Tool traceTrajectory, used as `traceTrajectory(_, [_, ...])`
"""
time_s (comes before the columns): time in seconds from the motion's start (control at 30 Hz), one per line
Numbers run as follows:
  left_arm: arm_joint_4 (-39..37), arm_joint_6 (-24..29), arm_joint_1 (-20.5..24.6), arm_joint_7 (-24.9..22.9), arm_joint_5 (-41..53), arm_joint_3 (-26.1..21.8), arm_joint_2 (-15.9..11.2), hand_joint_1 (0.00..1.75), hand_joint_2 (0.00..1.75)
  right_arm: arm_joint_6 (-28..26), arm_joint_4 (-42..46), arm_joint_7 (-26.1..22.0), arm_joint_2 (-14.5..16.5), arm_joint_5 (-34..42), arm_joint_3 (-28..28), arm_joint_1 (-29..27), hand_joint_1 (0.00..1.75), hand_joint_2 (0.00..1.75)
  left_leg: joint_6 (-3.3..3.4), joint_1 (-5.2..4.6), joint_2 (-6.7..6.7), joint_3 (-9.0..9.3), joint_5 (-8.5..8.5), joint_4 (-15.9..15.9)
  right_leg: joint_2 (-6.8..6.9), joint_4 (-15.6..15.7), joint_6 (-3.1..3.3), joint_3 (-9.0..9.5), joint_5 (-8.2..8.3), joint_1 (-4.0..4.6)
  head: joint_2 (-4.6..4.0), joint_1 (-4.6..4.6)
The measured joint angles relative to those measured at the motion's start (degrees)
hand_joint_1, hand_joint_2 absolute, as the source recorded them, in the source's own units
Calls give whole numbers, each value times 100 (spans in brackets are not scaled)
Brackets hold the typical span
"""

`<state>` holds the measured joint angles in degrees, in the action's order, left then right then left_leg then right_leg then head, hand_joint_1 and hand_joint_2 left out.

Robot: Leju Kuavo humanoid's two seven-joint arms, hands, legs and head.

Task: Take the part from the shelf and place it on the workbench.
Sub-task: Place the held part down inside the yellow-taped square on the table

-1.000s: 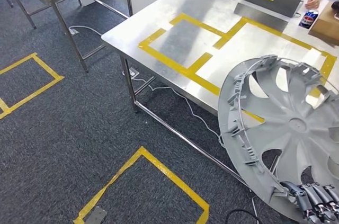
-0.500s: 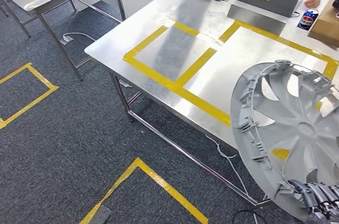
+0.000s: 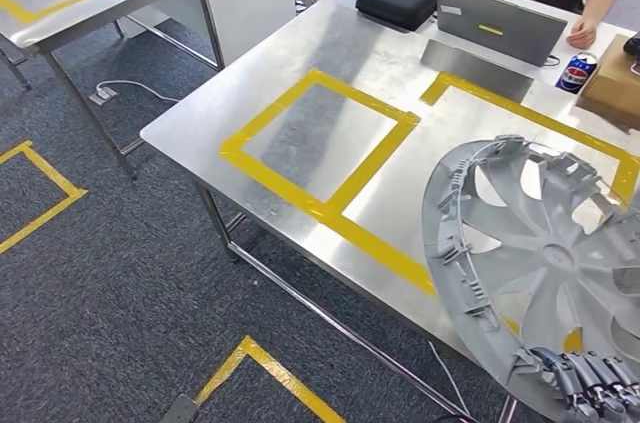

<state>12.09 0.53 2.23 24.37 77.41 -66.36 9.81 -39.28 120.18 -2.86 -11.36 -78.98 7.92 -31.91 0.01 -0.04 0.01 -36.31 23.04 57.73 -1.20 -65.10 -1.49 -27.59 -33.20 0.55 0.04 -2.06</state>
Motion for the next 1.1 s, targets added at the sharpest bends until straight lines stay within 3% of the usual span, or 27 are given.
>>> traceTrajectory(0.03, [0,2,5,2,-6,-5,-4,0,175,0,-5,24,-18,-7,14,3,175,175,15,1,4,76,55,1,35,-335,-29,-220,-106,-8,-1,-12])
traceTrajectory(0.1, [0,13,8,0,-20,-21,-8,0,175,0,-16,72,-53,-25,48,6,175,175,25,4,3,220,175,2,64,-754,-72,-651,-523,-19,0,-7])
traceTrajectory(0.13, [0,19,5,-4,-32,-30,-8,0,175,0,-25,94,-70,-36,63,5,175,175,26,8,-3,308,247,2,68,-752,-85,-782,-705,-25,1,-14])
traceTrajectory(0.17, [0,26,3,-8,-47,-38,-8,0,175,0,-33,114,-87,-47,80,4,175,175,23,12,-12,408,324,2,69,-610,-93,-850,-754,-35,1,-20])
traceTrajectory(0.2, [0,31,1,-11,-62,-47,-8,0,175,0,-42,136,-104,-57,97,2,175,175,14,16,-21,514,405,2,71,-360,-99,-874,-603,-49,1,-28])
traceTrajectory(0.3, [0,58,0,-19,-114,-95,-24,0,175,-1,-68,214,-154,-89,151,16,175,175,-58,11,-38,715,603,17,105,300,-68,-841,517,-64,0,-34])
traceTrajectory(0.33, [0,65,4,-22,-125,-115,-31,0,175,-2,-78,244,-176,-100,175,25,175,175,-89,10,-38,734,639,23,107,361,-30,-831,728,-50,1,-30])
traceTrajectory(0.4, [0,76,24,-31,-136,-139,-38,0,175,-4,-94,313,-224,-114,227,48,175,175,-140,19,-31,735,662,40,79,397,58,-798,751,-27,1,-21])
traceTrajectory(0.47, [0,92,49,-39,-159,-156,-36,0,175,-4,-112,388,-268,-111,277,67,175,175,-174,23,-26,620,692,242,70,450,111,-739,736,-35,1,-14])
traceTrajectory(0.6, [0,110,66,-62,-196,-203,-42,0,175,1,-227,614,-412,91,396,173,175,175,-205,11,-23,-210,1127,1466,61,493,213,-658,673,-22,1,-2])
traceTrajectory(0.63, [0,112,64,-66,-195,-215,-51,0,175,9,-280,647,-461,215,421,203,175,175,-197,5,-24,-361,1126,1606,52,493,229,-637,652,-12,1,-1])
traceTrajectory(0.67, [0,113,63,-67,-191,-225,-63,0,175,25,-341,663,-512,355,442,230,175,175,-180,-4,-24,-415,1002,1556,43,493,236,-607,630,-4,1,0])
traceTrajectory(0.73, [0,112,69,-67,-179,-235,-82,0,175,68,-472,666,-603,612,477,280,175,175,-118,-37,-23,-255,509,976,30,495,234,-538,584,6,1,-1])
traceTrajectory(0.8, [0,110,81,-67,-167,-238,-98,0,175,103,-592,658,-670,747,496,317,175,175,-57,-73,-24,-29,212,319,22,486,204,-504,541,27,1,0])
traceTrajectory(0.87, [0,106,83,-67,-140,-239,-106,0,175,147,-679,616,-726,887,508,354,175,175,-51,-82,-25,47,165,57,20,487,176,-523,507,53,1,5])
traceTrajectory(1.0, [0,50,88,-67,-28,-240,-122,0,175,411,-1037,206,-852,1719,426,563,175,175,-87,-65,-28,77,102,12,33,553,310,-503,498,80,1,5])
traceTrajectory(1.1, [0,23,100,-61,21,-238,-136,0,175,634,-1403,-261,-889,2174,195,698,175,175,-51,-65,-39,82,111,11,42,610,242,-466,512,81,1,6])
